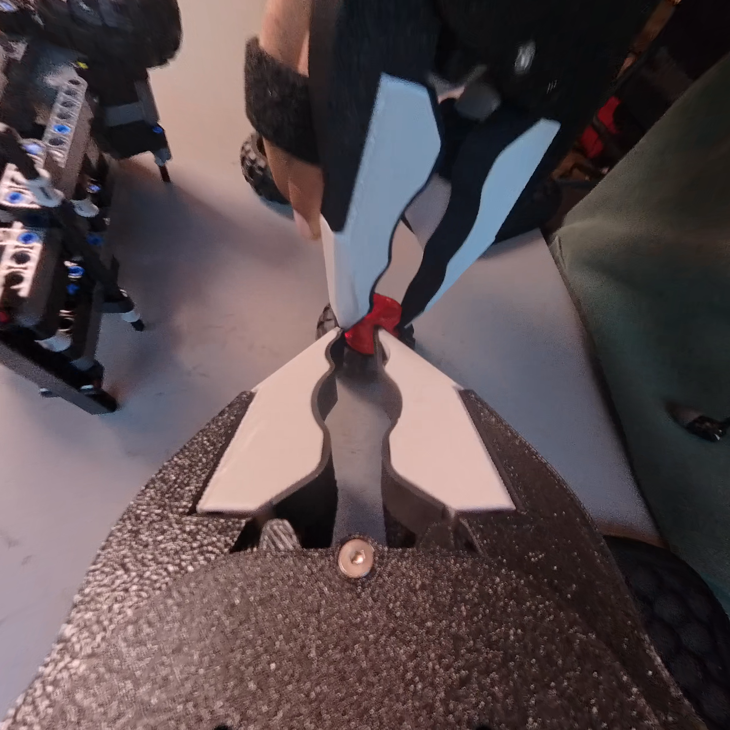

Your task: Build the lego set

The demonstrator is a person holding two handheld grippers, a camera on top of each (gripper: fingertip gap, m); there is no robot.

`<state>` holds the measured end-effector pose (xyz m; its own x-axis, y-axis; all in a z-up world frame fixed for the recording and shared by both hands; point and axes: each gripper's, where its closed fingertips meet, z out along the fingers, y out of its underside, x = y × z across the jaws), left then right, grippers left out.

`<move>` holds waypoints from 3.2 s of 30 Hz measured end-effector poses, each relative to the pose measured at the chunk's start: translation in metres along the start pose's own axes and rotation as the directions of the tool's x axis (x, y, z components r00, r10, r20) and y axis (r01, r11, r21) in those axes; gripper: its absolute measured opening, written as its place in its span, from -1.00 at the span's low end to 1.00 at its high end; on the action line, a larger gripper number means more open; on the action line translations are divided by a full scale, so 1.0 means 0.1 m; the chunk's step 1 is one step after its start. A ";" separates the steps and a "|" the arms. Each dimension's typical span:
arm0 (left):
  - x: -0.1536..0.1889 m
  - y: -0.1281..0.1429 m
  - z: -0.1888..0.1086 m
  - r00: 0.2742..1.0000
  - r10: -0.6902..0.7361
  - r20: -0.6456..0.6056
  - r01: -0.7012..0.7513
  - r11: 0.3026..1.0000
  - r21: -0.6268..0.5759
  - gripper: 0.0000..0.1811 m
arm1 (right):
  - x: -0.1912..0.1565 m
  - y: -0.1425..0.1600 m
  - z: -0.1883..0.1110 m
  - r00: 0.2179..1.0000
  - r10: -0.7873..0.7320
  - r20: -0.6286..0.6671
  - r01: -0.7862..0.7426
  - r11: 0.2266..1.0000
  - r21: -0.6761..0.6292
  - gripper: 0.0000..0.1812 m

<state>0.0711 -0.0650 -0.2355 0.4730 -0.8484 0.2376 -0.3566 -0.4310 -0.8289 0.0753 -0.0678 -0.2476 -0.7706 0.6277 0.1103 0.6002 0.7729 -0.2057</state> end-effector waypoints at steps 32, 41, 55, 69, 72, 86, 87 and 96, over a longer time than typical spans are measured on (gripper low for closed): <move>0.09 0.17 0.01 0.994 0.110 -0.026 -0.112 0.988 -0.105 -0.52 | -0.05 -0.02 0.01 0.994 -0.067 -0.081 0.060 0.994 -0.087 -0.89; -0.03 0.27 0.28 0.971 0.237 0.014 -0.227 0.945 -0.234 -0.31 | -0.04 -0.03 0.03 0.996 -0.063 -0.070 0.060 0.997 -0.045 -0.91; 0.00 0.28 0.25 0.974 0.228 0.000 -0.222 0.949 -0.226 -0.36 | 0.01 -0.10 0.07 0.988 -0.135 -0.079 0.131 0.990 -0.059 -1.00; -0.02 0.28 0.21 0.982 0.180 0.057 -0.164 0.963 -0.215 -0.38 | -0.04 -0.06 -0.12 0.923 0.342 -0.175 -0.289 0.918 0.272 -0.75; -0.02 0.28 0.21 0.983 0.170 0.064 -0.152 0.965 -0.214 -0.38 | -0.01 -0.01 -0.07 0.926 0.286 -0.248 -0.232 0.946 0.228 -0.88; -0.01 0.31 0.12 0.987 0.157 0.024 -0.149 0.966 -0.210 -0.42 | -0.06 -0.01 0.00 0.944 -0.193 -0.267 0.177 0.981 -0.082 -0.96; -0.01 0.32 0.11 0.987 0.157 0.019 -0.149 0.966 -0.213 -0.42 | -0.06 -0.01 0.00 0.941 -0.216 -0.260 0.195 0.975 -0.103 -0.96; -0.01 0.33 0.12 0.985 0.173 0.026 -0.163 0.963 -0.216 -0.43 | -0.06 -0.03 0.05 0.959 -0.241 -0.150 0.220 0.965 -0.141 -0.98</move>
<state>0.0680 -0.0746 -0.2693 0.4250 -0.9019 0.0777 -0.5947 -0.3429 -0.7272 0.0769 -0.0746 -0.2524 -0.8513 0.4295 0.3013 0.4396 0.8974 -0.0371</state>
